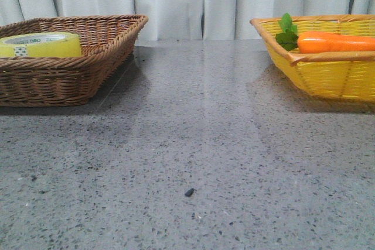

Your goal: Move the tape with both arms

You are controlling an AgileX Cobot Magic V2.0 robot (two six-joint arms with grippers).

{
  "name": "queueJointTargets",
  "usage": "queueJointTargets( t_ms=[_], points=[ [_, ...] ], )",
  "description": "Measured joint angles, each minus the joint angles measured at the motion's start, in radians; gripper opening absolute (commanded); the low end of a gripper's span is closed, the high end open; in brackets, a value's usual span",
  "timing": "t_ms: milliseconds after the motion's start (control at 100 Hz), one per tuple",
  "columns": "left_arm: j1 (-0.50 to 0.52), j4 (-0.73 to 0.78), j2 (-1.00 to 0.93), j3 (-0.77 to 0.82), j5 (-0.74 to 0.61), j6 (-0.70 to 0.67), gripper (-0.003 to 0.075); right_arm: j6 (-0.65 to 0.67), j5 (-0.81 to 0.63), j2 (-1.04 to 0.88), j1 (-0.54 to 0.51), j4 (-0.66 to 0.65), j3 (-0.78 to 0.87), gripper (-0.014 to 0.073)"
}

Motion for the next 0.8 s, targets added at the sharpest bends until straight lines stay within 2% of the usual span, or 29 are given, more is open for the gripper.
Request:
queueJointTargets(
  t_ms=[160,340,480,800],
  points=[
    [-0.002,0.011,-0.204,0.328,-0.161,0.000,-0.0023,0.000,-0.007,-0.044,0.000,-0.018,0.080,-0.0056],
    [0.002,0.013,-0.314,0.546,-0.265,0.000,-0.0021,0.000,-0.075,-0.045,0.000,-0.022,0.099,-0.0056],
    [0.004,0.013,-0.337,0.596,-0.304,0.000,-0.0021,0.000,-0.086,-0.045,0.000,-0.022,0.099,-0.0056],
    [0.004,-0.025,-0.339,0.600,-0.309,-0.003,-0.0021,0.002,-0.086,-0.045,0.000,-0.022,0.101,-0.0056]
  ],
)
